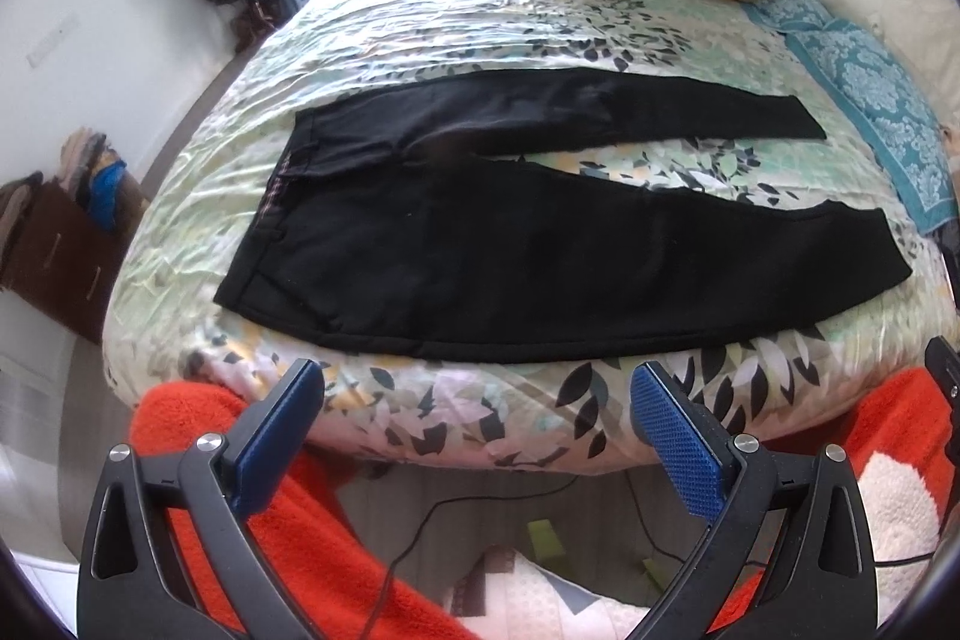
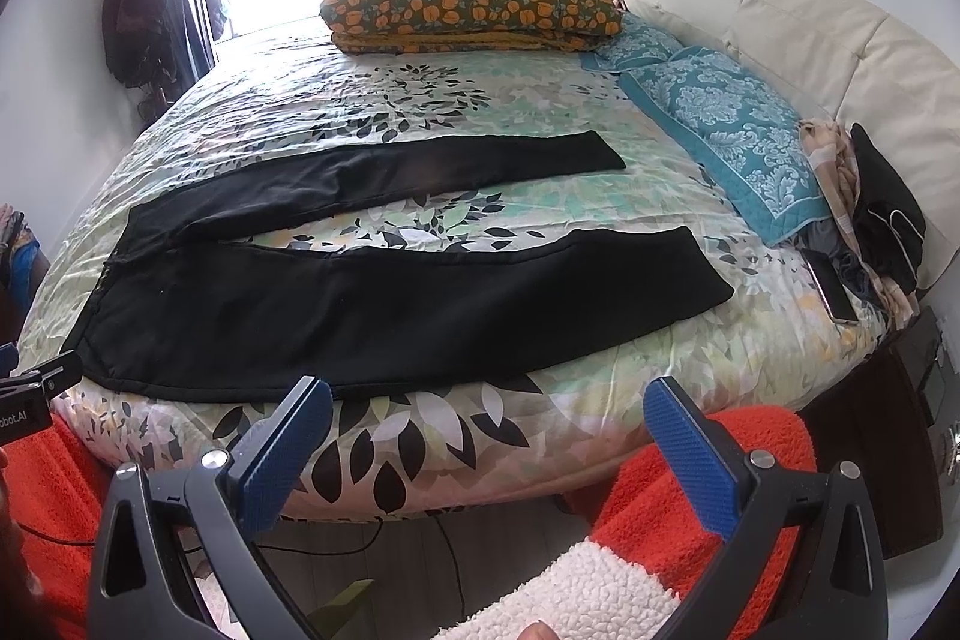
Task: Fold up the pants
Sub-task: 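Move both tools toward the black pants on the bed, then close the right gripper on the hem of one black pant leg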
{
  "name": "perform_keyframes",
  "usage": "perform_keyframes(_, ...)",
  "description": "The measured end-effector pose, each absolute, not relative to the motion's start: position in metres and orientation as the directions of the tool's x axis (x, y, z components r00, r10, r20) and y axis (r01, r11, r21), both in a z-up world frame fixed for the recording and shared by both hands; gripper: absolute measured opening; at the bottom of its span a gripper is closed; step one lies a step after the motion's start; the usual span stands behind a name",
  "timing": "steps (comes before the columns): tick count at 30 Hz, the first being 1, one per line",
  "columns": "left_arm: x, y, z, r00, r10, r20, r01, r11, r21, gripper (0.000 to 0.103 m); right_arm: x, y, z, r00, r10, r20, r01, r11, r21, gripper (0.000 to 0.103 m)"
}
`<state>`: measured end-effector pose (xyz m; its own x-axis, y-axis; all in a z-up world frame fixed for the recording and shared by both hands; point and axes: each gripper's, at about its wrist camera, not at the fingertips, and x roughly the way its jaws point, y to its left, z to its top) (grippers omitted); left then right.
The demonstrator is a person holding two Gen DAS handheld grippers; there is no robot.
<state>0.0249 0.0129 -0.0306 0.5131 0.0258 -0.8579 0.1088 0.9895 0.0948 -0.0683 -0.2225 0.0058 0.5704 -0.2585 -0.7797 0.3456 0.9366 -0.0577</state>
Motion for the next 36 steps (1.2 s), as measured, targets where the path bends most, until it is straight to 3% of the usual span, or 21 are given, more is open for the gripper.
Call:
perform_keyframes(9, 0.047, 0.016, -0.027, 0.484, 0.026, -0.875, 0.122, 0.988, 0.097, 0.102, -0.053, -0.225, 0.005, 0.574, -0.206, -0.793, 0.297, 0.954, -0.032, 0.103)
perform_keyframes(21, 0.117, 0.016, 0.001, 0.524, 0.058, -0.85, 0.119, 0.983, 0.141, 0.102, 0.046, -0.232, 0.039, 0.56, -0.056, -0.827, 0.153, 0.988, 0.036, 0.103)
perform_keyframes(31, 0.191, 0.005, -0.01, 0.502, 0.081, -0.861, 0.104, 0.983, 0.153, 0.102, 0.123, -0.249, 0.032, 0.533, 0.037, -0.845, 0.155, 0.978, 0.14, 0.103)
perform_keyframes(36, 0.223, -0.006, -0.024, 0.482, 0.081, -0.872, 0.103, 0.984, 0.149, 0.102, 0.157, -0.278, 0.017, 0.532, 0.011, -0.847, 0.147, 0.984, 0.105, 0.103)
